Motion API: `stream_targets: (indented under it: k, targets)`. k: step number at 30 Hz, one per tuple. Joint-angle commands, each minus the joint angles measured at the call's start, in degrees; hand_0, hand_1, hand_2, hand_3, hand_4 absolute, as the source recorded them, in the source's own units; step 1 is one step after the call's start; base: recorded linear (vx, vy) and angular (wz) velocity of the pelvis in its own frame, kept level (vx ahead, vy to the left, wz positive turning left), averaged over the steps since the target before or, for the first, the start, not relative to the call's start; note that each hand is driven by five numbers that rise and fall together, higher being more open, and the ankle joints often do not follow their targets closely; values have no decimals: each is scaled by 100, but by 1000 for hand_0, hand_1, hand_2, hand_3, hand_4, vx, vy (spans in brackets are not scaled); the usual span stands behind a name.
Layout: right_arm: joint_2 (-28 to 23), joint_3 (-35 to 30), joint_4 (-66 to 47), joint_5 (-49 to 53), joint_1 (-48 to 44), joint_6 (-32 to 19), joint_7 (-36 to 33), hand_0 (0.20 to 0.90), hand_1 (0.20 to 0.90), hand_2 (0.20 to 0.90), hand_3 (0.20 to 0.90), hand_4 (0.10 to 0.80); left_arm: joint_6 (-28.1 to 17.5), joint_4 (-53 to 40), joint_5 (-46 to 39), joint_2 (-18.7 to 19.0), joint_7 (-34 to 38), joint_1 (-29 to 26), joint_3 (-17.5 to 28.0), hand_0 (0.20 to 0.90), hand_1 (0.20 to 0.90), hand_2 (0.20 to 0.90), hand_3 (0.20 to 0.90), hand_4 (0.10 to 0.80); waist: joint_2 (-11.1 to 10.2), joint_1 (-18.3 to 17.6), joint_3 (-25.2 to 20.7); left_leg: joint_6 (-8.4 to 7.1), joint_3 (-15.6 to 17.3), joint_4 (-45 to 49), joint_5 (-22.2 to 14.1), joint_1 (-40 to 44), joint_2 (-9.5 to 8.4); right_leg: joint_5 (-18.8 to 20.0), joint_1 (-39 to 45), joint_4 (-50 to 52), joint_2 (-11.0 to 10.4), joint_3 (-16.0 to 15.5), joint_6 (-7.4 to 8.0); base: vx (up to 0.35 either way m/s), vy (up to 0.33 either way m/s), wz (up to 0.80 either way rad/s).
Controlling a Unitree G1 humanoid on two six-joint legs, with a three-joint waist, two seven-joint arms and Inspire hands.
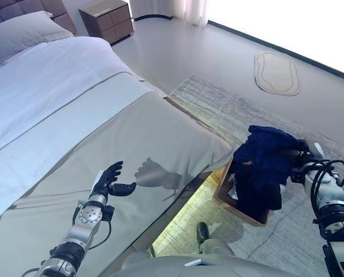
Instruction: Pick up the clothes from the bed and place them into the basket
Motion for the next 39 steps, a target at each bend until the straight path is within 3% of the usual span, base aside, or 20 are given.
stream_targets:
  k: [1,8,24,25,26,39]
  targets:
    - [-758,-319,137,-287,-820,-249,-348,300,300,300,200,100,-549,-537,166,306,-47,-213,103,900,900,900,900,800,54,96,-110,-133,-479,367,-369,-439,-45,-555,-25,401,61,-387,30,-21,-77,6]
    - [-912,-325,406,-680,-904,-59,-550,300,300,300,200,100,-597,-556,75,259,-97,-192,95,900,900,900,900,800,339,55,-8,-267,-422,274,-199,-547,8,-623,-60,358,59,-494,-21,-14,-49,6]
    - [-1254,-565,616,-829,-790,-247,-574,300,300,300,200,100,-673,-559,26,146,-168,-294,-24,900,900,900,900,800,623,-157,199,-431,-255,423,-113,-697,120,-670,-171,406,38,-528,-71,-3,-6,0]
    - [-1274,-595,666,-819,-771,-225,-610,321,321,321,225,125,-685,-562,32,138,-160,-298,-29,900,900,900,900,800,637,-169,205,-435,-242,429,-115,-698,125,-673,-175,408,36,-522,-73,9,5,-11]
    - [-1285,-629,732,-736,-752,-261,-705,900,900,900,900,800,-688,-594,54,125,-116,-302,-53,900,900,900,900,800,655,-186,219,-442,-223,444,-114,-707,140,-672,-185,415,27,-513,-76,5,7,-7]
    - [-1326,-650,452,-850,-604,-486,-467,900,900,900,900,800,-596,-650,16,127,-124,-278,-24,900,900,900,900,800,648,-214,191,-429,-222,462,-150,-682,113,-677,-159,416,-12,-495,-73,10,7,-1]
